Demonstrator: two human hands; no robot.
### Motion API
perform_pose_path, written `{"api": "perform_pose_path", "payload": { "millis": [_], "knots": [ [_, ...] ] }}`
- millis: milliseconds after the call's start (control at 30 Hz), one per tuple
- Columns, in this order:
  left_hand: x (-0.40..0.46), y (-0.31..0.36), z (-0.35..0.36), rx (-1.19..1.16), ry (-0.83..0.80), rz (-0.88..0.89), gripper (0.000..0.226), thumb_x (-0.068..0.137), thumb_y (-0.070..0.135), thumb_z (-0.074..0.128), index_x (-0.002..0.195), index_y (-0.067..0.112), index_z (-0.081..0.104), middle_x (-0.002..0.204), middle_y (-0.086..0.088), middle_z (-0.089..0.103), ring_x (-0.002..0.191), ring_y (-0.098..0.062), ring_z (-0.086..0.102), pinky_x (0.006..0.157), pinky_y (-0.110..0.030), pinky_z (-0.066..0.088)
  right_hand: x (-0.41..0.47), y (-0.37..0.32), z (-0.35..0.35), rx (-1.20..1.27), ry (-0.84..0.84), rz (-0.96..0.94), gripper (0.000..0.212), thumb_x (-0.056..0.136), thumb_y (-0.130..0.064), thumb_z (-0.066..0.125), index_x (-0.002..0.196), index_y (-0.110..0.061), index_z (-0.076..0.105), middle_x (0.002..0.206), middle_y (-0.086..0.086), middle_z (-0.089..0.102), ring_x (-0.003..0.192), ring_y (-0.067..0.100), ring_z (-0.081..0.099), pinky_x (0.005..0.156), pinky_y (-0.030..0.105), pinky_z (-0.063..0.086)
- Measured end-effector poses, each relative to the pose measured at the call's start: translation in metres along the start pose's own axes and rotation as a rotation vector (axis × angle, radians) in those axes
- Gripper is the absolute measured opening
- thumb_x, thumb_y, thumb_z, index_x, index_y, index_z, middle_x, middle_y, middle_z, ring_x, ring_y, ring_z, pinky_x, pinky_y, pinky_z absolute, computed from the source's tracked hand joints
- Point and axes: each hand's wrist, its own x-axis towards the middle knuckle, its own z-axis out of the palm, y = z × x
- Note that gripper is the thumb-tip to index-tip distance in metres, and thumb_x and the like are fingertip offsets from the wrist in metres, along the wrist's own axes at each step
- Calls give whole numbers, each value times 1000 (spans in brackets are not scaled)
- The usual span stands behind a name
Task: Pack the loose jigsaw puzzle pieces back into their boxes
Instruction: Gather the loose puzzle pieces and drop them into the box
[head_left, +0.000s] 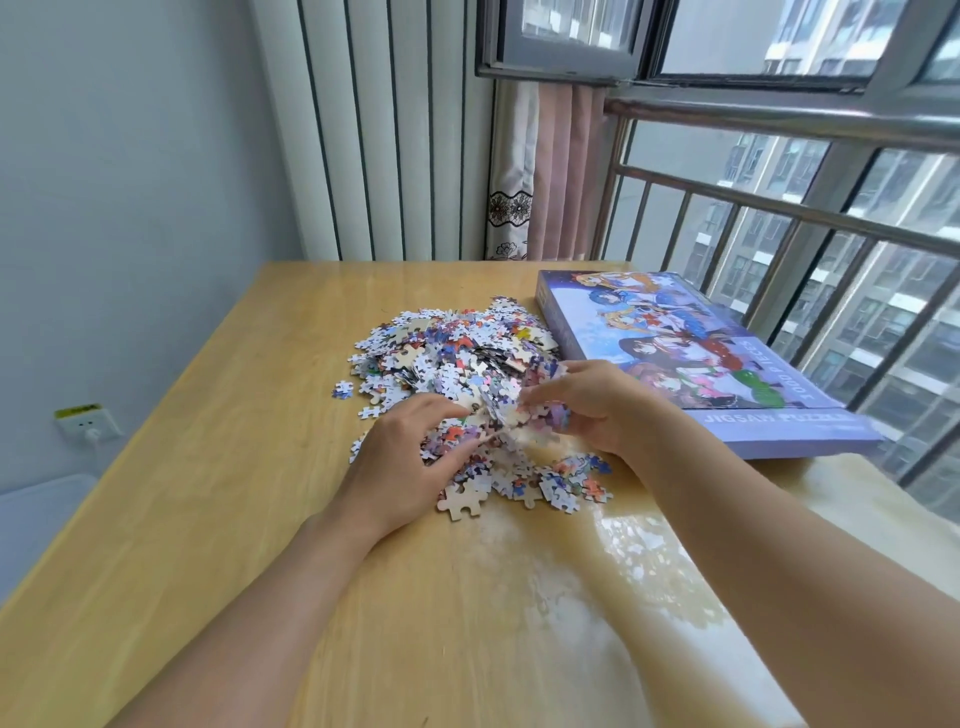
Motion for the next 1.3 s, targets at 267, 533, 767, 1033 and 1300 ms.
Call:
{"api": "perform_pose_path", "payload": {
  "millis": [267, 533, 767, 1033, 1300],
  "knots": [
    [8, 33, 10, 67, -75, -30, 60, 80, 66, 65, 124, 24, 65, 110, 8, 68, 101, -9, 63, 89, -29, 52, -4, 14, 6, 159, 141, 14, 50, 71, -5, 88, 117, -2, 67, 110, 14, 67, 88, 19, 60, 64, 31, 51],
    [27, 59, 22, -121, -24, -8, 28, 86, 22, 77, 114, 17, 74, 95, 7, 73, 84, -1, 66, 79, -25, 55, -18, 18, -4, 252, -54, 31, 4, 89, 7, 65, 93, 9, 66, 86, 19, 65, 69, 28, 62, 77, 38, 58],
    [36, 68, 20, -202, 32, -46, 25, 95, 13, 61, 118, 23, 69, 102, 13, 70, 96, 2, 64, 76, -23, 55, -57, 10, -42, 431, -140, 82, 4, 93, 8, 61, 90, 9, 59, 99, 20, 58, 84, 27, 60, 63, 41, 64],
    [67, 102, 86, 99, -338, 200, 63, 74, 12, 73, 134, 19, 57, 136, -1, 57, 129, -20, 47, 107, -34, 41, -92, 36, -106, 453, -123, 51, 19, 93, 10, 59, 112, 10, 60, 111, 25, 64, 94, 32, 65, 70, 41, 63],
    [89, 131, 111, 11, -48, 98, 12, 94, 29, 65, 92, 22, 74, 77, 0, 65, 74, -29, 61, 54, -30, 39, -93, 60, -159, 559, 43, 124, 27, 96, 6, 58, 123, 10, 53, 110, 27, 60, 78, 29, 67, 45, 34, 58]
  ]
}}
